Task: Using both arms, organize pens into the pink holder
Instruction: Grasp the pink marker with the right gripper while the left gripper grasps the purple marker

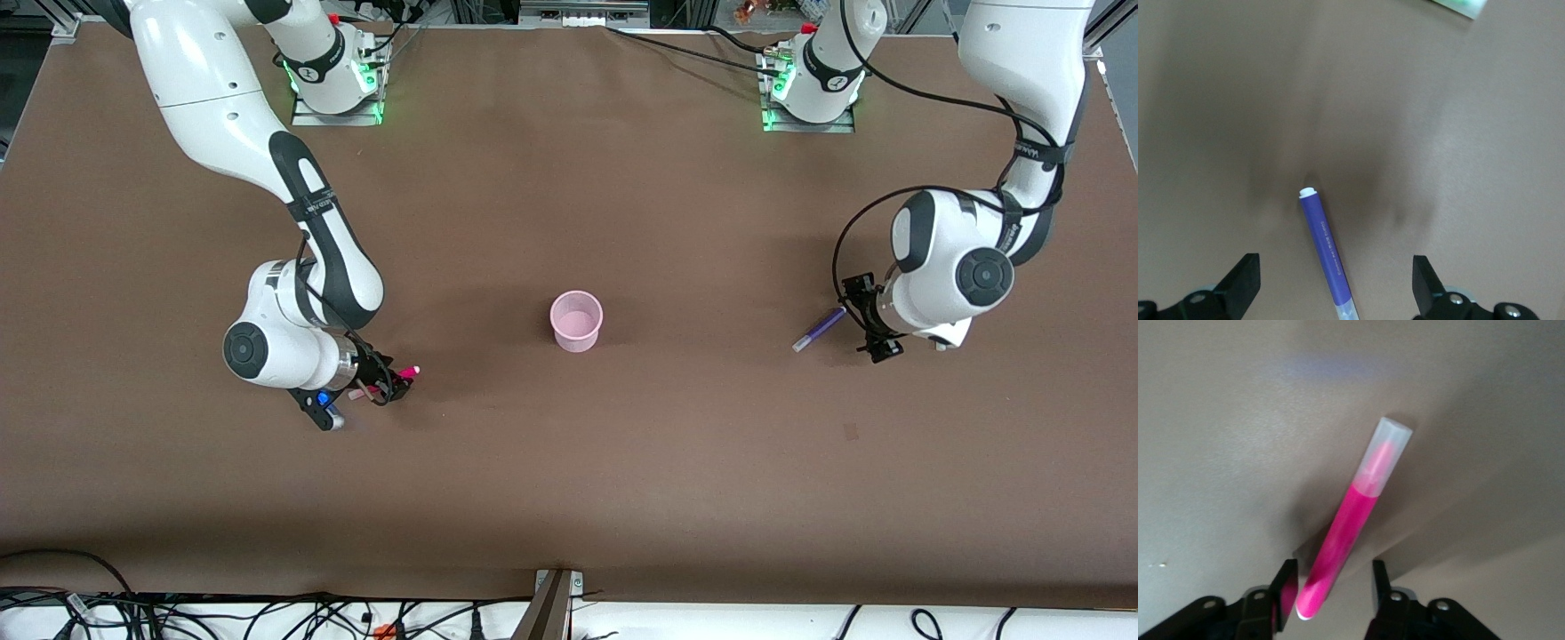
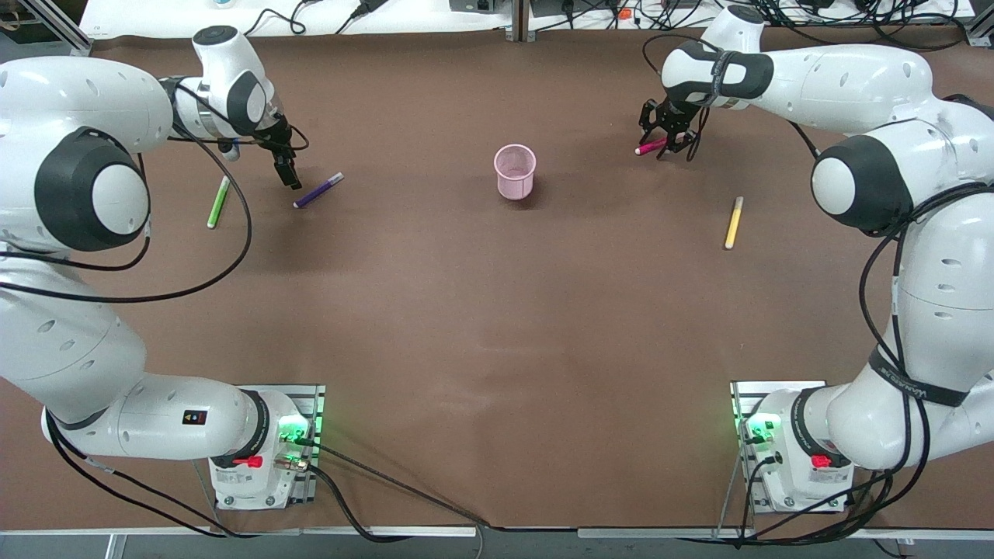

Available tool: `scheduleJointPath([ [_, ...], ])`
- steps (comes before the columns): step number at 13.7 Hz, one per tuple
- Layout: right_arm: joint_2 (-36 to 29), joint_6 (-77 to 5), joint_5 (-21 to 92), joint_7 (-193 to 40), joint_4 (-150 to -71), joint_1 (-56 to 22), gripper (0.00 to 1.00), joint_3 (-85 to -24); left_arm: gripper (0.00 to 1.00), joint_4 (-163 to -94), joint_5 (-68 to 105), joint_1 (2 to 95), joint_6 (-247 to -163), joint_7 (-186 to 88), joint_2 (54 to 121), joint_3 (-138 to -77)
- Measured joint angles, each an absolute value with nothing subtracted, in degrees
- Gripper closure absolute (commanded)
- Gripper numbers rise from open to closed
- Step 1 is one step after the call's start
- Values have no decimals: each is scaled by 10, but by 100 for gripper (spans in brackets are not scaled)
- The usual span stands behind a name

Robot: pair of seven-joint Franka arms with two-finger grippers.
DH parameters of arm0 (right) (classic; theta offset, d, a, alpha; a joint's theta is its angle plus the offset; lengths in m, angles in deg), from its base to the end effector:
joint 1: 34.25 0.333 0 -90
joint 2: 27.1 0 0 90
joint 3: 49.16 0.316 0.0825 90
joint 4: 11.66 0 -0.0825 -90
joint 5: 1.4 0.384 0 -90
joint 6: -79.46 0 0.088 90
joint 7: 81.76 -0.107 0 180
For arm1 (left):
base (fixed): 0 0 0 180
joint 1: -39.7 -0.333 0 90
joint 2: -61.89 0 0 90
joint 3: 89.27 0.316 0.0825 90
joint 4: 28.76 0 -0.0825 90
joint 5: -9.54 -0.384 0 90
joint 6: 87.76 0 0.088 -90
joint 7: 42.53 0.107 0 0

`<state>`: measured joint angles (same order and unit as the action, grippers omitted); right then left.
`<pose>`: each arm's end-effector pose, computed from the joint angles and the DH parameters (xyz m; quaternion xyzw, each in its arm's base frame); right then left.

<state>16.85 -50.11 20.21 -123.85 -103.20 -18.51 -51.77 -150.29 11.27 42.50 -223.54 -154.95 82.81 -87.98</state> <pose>0.6636 0.1686 0.1732 -0.9223 0.3633 0.1003 0.0856 0.5641 -0.0152 0.2281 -0.5571 -0.8284 0.0365 0.0455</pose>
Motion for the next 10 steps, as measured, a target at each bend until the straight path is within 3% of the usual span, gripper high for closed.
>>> scheduleJointPath([
  [3, 167, -503, 211, -1239, -1035, -185, 100, -520, 0, -1555, 113, 426, -2303, -1569, 819, -885],
  [10, 165, -489, 249, -1242, -1027, -184, 100, -513, 0, -1608, 113, 429, -2397, -1570, 824, -894],
])
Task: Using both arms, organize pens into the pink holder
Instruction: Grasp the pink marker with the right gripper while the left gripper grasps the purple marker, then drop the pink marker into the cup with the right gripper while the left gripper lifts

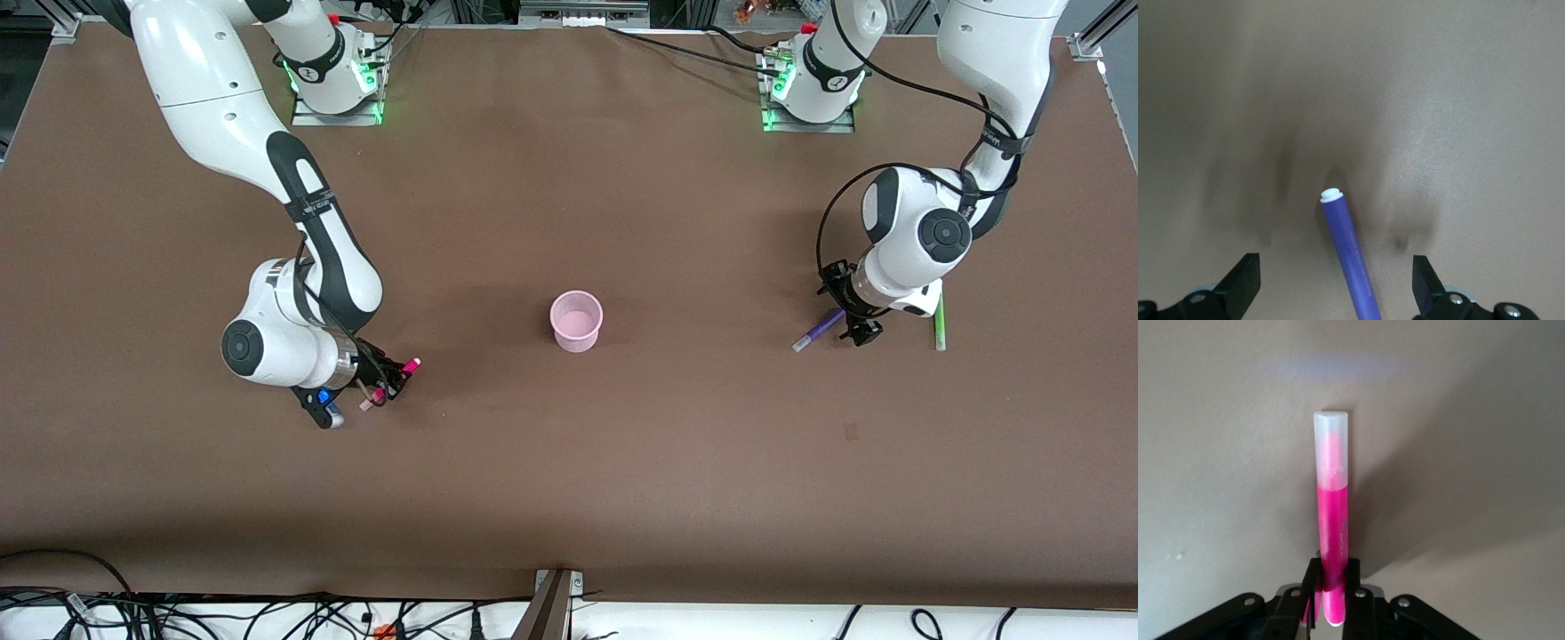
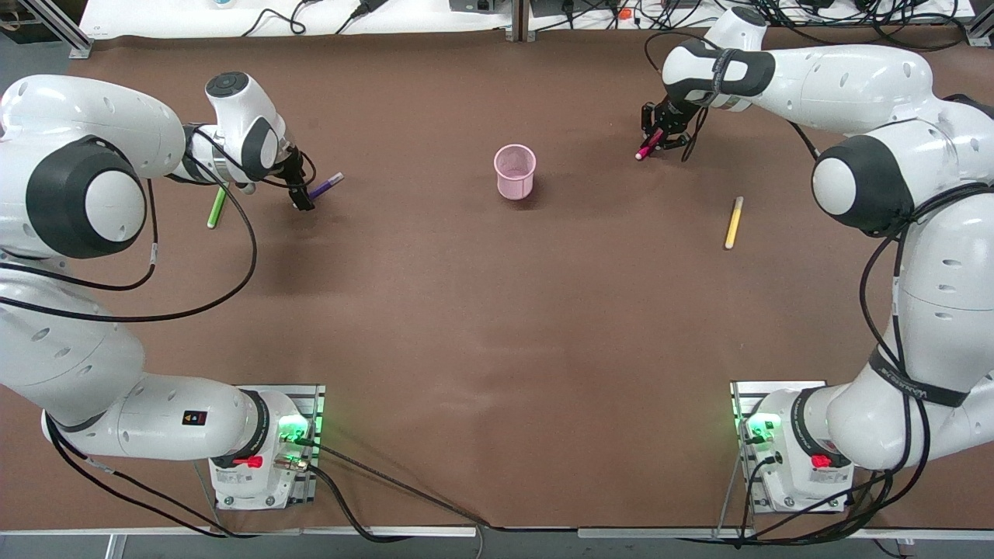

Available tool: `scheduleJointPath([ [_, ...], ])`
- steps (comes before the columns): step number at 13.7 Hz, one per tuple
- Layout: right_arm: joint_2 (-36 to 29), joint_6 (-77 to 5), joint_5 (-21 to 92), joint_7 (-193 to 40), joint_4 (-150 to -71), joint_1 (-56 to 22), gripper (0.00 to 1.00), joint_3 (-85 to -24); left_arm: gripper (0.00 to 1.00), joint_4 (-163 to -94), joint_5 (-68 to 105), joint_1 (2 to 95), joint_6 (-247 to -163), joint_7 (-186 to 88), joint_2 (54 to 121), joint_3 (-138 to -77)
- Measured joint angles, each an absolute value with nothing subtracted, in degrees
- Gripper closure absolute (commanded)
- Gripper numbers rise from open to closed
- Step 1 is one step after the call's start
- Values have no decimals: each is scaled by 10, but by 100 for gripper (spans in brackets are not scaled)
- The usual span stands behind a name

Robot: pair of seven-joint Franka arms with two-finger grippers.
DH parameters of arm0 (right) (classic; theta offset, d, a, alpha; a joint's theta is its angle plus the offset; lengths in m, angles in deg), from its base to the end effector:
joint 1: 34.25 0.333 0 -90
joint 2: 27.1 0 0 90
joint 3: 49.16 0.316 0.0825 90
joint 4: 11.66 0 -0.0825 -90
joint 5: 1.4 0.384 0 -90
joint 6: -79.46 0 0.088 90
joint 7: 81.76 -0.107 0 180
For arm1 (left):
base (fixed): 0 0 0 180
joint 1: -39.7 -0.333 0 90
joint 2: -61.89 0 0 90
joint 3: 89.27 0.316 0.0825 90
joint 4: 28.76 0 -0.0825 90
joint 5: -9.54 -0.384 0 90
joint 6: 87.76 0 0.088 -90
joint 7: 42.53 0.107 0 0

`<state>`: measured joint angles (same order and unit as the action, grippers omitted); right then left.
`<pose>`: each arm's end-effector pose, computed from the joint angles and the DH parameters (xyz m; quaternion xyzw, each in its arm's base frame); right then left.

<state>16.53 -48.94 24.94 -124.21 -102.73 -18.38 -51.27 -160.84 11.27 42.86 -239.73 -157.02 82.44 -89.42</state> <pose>0.6630 0.1789 0.1794 -0.9083 0.3838 0.1205 0.1147 0.5239 -0.0295 0.1888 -0.5539 -0.8325 0.0094 0.0011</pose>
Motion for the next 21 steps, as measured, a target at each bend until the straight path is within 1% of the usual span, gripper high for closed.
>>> scheduleJointPath([
  [1, 164, -460, 270, -1254, -1013, -183, 100, -509, 0, -1609, 113, 429, -2405, -1570, 829, -894],
  [4, 153, -336, 369, -1330, -949, -180, 100, -503, 0, -1610, 113, 429, -2424, -1570, 843, -894],
  [5, 149, -303, 408, -1359, -935, -180, 100, -498, 0, -1610, 113, 429, -2431, -1570, 847, -894],
  [6, 145, -287, 450, -1384, -927, -180, 100, -487, 2, -1610, 113, 429, -2435, -1570, 851, -894],
  [7, 141, -281, 493, -1406, -925, -179, 100, -474, 20, -1611, 113, 429, -2439, -1570, 854, -894],
  [8, 137, -279, 536, -1426, -925, -178, 100, -461, 44, -1611, 113, 429, -2443, -1570, 858, -894],
  [9, 136, -279, 580, -1439, -925, -177, 100, -446, 70, -1611, 113, 429, -2447, -1570, 862, -894],
  [10, 136, -280, 620, -1445, -925, -176, 100, -432, 90, -1611, 113, 429, -2452, -1570, 864, -894],
  [11, 137, -284, 653, -1447, -925, -171, 100, -420, 100, -1611, 113, 428, -2454, -1570, 862, -894],
  [13, 141, -316, 700, -1447, -927, -145, 100, -410, 100, -1610, 113, 428, -2457, -1570, 857, -893],
  [16, 162, -361, 715, -1441, -930, -97, 100, -409, 100, -1610, 113, 428, -2457, -1570, 851, -893],
  [19, 184, -368, 716, -1414, -935, -87, 100, -410, 100, -1605, 113, 429, -2446, -1570, 833, -894],
  [21, 191, -368, 716, -1398, -939, -89, 100, -411, 100, -1589, 110, 429, -2409, -1559, 800, -895],
])
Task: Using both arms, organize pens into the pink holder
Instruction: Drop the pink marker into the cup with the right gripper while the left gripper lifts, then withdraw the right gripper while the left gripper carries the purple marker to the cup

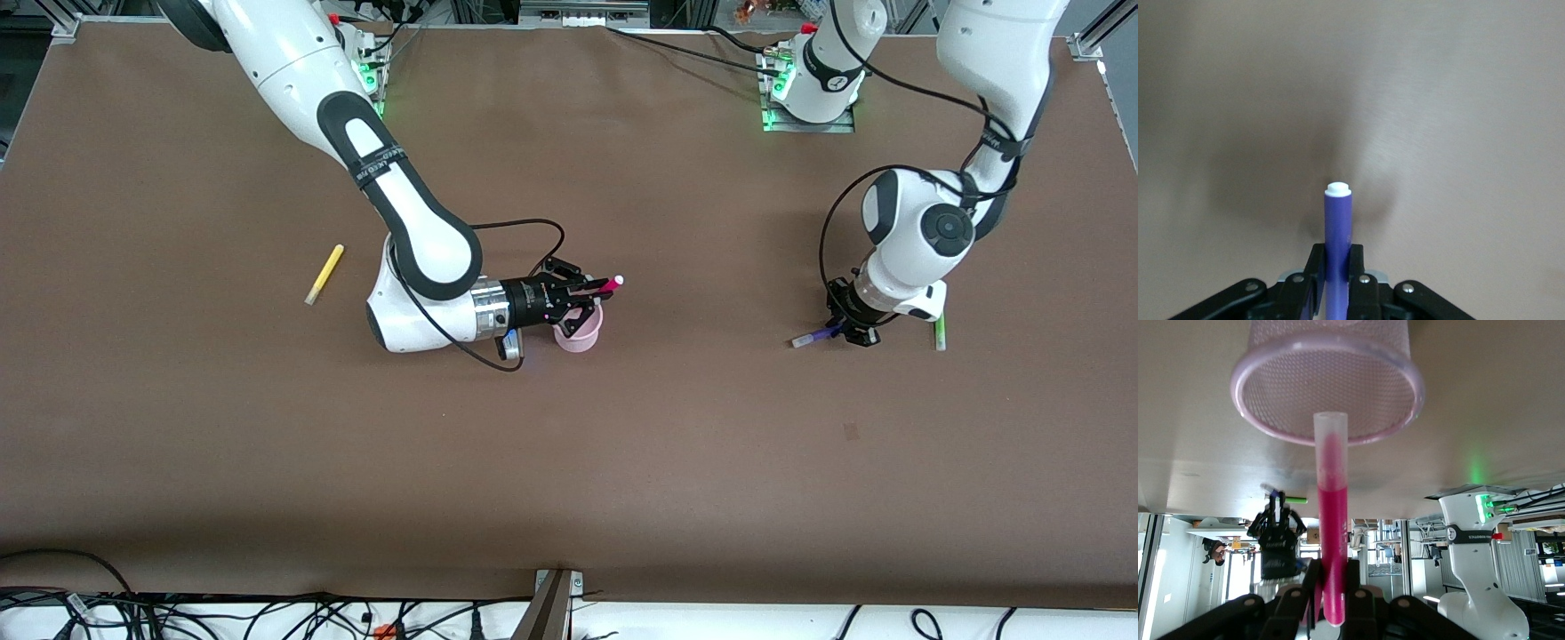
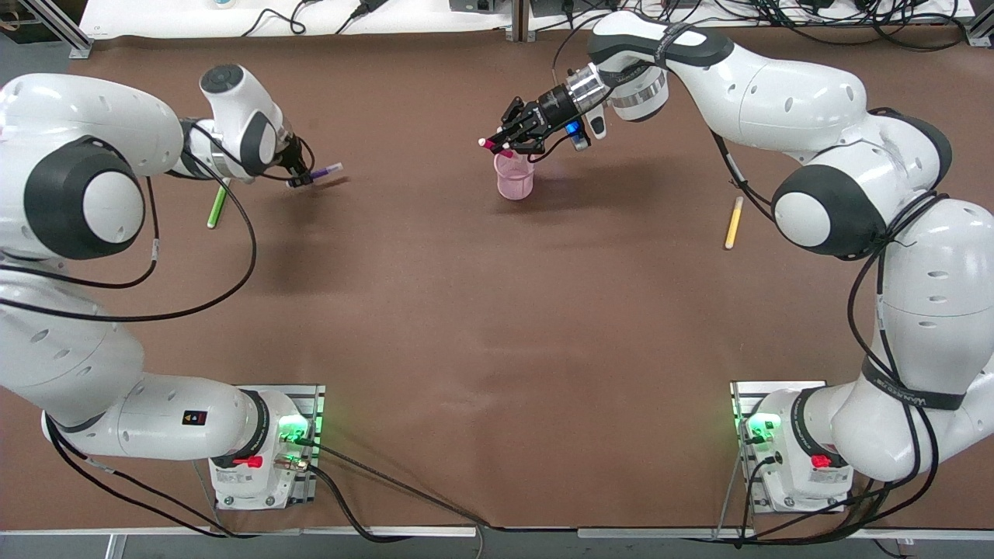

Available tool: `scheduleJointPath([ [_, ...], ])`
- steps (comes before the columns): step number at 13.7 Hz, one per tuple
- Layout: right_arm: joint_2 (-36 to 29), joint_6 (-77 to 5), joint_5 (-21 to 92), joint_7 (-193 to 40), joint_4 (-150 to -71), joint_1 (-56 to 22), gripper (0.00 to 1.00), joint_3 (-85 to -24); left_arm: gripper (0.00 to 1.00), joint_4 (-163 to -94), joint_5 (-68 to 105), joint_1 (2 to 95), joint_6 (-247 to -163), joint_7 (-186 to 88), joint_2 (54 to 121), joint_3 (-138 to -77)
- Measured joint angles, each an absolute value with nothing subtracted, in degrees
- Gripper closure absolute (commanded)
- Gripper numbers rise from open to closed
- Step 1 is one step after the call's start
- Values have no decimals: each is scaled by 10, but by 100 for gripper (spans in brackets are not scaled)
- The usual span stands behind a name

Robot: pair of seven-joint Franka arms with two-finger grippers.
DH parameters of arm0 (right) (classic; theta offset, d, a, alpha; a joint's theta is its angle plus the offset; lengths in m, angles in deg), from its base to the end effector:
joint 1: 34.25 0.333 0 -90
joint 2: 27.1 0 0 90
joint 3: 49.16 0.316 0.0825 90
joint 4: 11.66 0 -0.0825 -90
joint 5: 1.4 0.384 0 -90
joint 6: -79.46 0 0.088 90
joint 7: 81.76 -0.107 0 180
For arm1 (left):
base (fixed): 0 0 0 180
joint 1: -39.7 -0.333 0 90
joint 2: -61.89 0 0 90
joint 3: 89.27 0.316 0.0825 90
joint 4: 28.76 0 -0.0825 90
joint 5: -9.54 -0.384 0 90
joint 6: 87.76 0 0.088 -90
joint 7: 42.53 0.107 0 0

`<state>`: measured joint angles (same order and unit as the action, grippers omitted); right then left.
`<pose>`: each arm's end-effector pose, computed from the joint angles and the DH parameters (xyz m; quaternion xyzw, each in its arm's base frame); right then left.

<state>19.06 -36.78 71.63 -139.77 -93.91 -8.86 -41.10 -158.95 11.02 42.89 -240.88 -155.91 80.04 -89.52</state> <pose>0.5893 0.4294 0.2366 -0.6785 0.4842 0.4516 0.3181 0.5443 -0.0320 0.2247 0.5641 0.8246 0.0159 0.0392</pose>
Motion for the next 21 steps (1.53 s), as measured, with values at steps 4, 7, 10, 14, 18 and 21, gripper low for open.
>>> scheduleJointPath([
  [4, 204, -385, 721, -1369, -942, -89, 0, -412, 100, -1491, 68, 431, -2221, -1535, 735, -931],
  [7, 202, -393, 723, -1343, -936, -92, 0, -417, 100, -1408, 48, 434, -2143, -1528, 733, -962],
  [10, 160, -358, 664, -1337, -922, -97, 0, -464, 100, -1374, 46, 447, -2138, -1523, 739, -991],
  [14, 56, -249, 443, -1288, -920, -105, 0, -542, 100, -1329, -11, 529, -2135, -1559, 743, -998],
  [18, -17, -203, 284, -1187, -924, -106, 0, -581, 100, -1278, -124, 636, -2123, -1646, 792, -1000],
  [21, -85, -153, 201, -1092, -939, -106, 0, -615, 100, -1210, -239, 714, -2098, -1731, 875, -997],
])
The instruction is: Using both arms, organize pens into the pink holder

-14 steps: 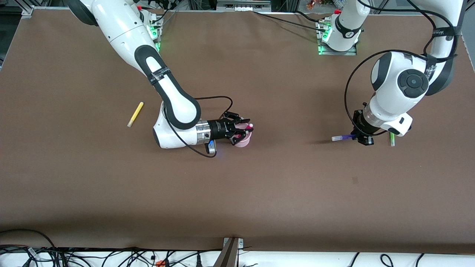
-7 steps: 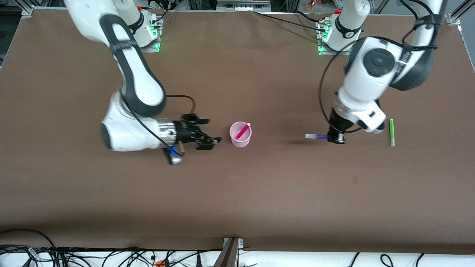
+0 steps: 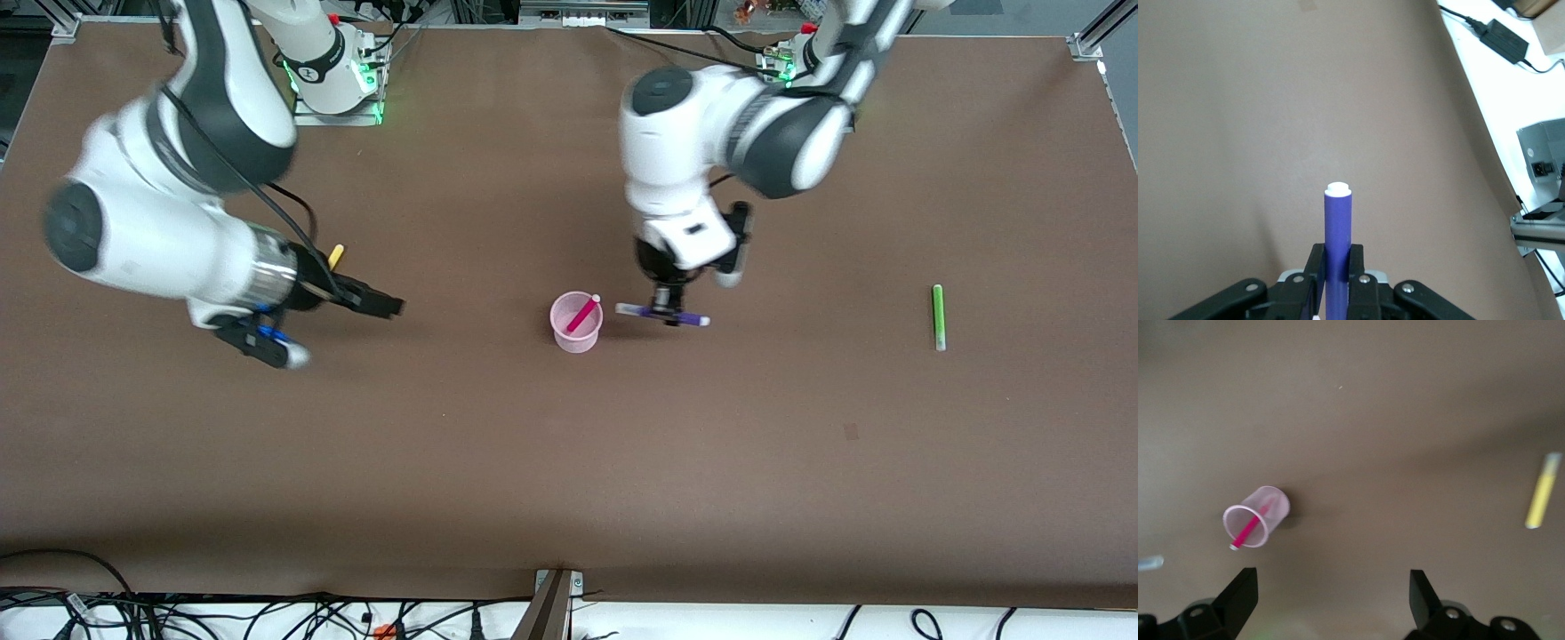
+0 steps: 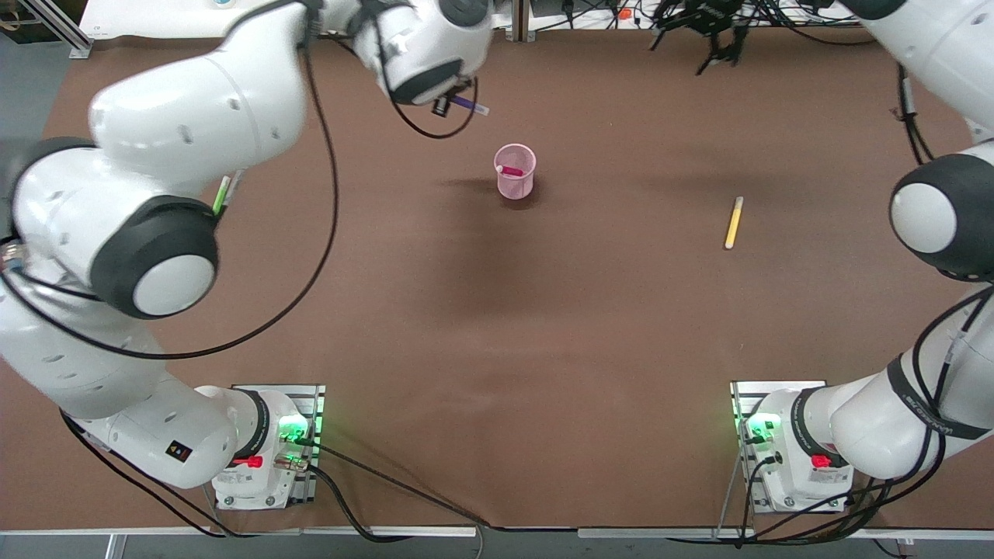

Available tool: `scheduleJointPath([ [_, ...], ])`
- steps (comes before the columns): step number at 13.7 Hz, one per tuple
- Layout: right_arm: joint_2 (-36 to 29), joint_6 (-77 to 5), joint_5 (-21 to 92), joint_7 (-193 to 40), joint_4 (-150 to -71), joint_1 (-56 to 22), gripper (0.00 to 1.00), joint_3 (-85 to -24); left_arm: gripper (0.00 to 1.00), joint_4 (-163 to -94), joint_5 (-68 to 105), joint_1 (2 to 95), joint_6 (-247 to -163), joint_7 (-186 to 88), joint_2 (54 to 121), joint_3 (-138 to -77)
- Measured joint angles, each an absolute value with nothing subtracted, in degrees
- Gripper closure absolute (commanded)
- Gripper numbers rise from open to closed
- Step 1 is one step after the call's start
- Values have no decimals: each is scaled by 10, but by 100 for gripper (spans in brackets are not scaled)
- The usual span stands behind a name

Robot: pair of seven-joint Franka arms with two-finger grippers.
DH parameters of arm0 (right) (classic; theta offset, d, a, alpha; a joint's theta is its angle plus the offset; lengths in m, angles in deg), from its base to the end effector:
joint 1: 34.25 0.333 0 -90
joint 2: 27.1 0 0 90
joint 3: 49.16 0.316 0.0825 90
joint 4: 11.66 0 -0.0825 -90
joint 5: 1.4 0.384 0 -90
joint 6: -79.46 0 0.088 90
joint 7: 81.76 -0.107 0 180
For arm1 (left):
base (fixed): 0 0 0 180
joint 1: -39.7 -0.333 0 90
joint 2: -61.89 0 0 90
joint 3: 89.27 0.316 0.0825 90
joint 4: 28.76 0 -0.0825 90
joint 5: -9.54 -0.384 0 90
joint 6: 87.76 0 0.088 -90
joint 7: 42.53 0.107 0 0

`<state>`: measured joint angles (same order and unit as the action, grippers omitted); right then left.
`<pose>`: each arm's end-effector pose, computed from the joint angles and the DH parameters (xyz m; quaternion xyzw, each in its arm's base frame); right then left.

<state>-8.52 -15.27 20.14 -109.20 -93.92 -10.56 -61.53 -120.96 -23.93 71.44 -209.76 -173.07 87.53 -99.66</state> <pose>0.6237 0.1816 0.5078 -0.9744 0.1591 0.0963 0.1266 0.5368 -0.4310 0.3843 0.7859 0.5791 0.2151 0.0278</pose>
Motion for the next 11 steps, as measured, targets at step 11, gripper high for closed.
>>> scheduleJointPath([
  [11, -246, -74, 65, -897, -1014, -126, 0, -675, 100, -1129, -396, 837, -2009, -1776, 1012, -981],
])
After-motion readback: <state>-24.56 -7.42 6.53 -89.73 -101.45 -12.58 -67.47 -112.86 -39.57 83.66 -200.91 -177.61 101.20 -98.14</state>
